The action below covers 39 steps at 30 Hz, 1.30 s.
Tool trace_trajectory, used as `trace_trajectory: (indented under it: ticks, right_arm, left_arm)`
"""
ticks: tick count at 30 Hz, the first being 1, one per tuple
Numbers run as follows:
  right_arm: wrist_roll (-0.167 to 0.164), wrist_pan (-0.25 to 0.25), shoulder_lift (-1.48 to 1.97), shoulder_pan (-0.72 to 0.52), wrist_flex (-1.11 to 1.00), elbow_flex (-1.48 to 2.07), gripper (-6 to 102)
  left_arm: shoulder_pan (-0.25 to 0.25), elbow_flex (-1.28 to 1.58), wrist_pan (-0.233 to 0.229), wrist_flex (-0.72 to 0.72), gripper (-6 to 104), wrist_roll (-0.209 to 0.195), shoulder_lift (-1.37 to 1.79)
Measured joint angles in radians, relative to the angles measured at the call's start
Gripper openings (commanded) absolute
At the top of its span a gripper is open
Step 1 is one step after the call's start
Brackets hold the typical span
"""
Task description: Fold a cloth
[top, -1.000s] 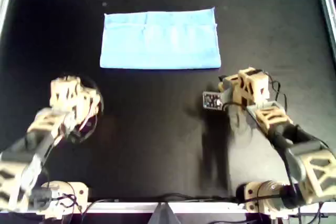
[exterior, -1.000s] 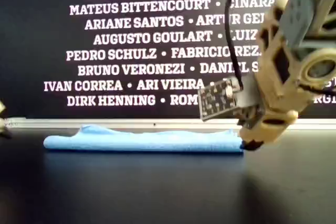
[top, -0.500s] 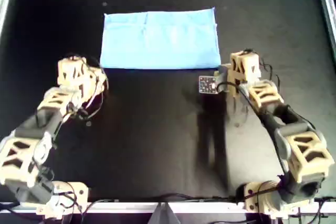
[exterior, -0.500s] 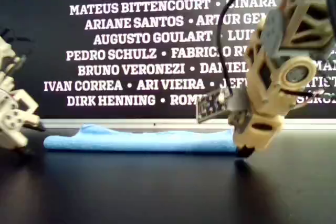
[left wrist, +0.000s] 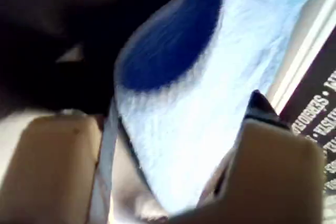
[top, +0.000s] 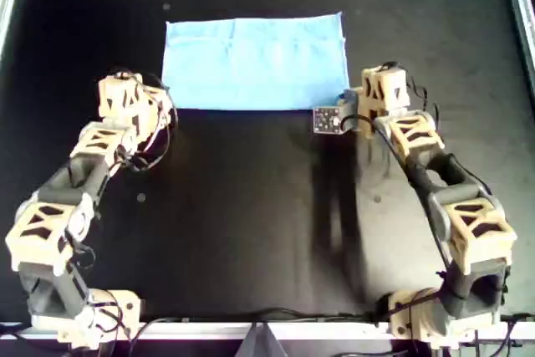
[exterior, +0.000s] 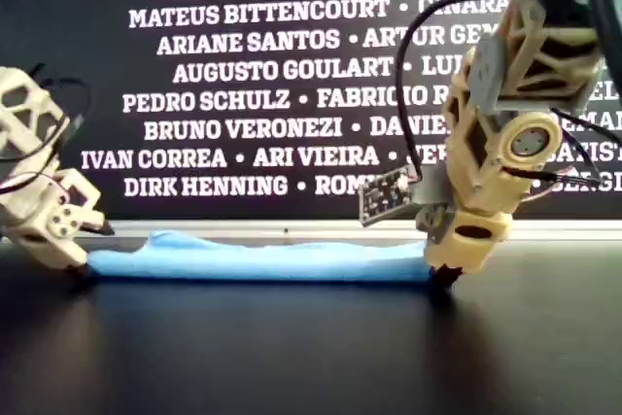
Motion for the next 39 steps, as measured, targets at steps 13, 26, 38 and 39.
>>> trace_trajectory:
  ticks: [13, 26, 38, 39]
  right_arm:
    - [0.000, 0.000, -0.097, 0.000, 0.000, -0.141, 74]
    - [0.000, -0.014, -0.098, -0.003, 0.000, -0.144, 38]
    - [0.000, -0.014, -0.098, -0.003, 0.000, -0.144, -2]
    - [0.000, -0.014, -0.098, -0.003, 0.000, -0.144, -2]
  left_arm:
    - [-0.021, -0.078, -0.009, -0.003, 85, 0.000, -0.058]
    - [-0.021, -0.080, -0.003, 0.000, 54, 0.018, -0.060]
    - [-0.021, -0.091, 0.000, 0.002, 3, 0.005, -0.061]
    - [-0.021, -0.091, 0.000, 0.002, 0, 0.005, -0.061]
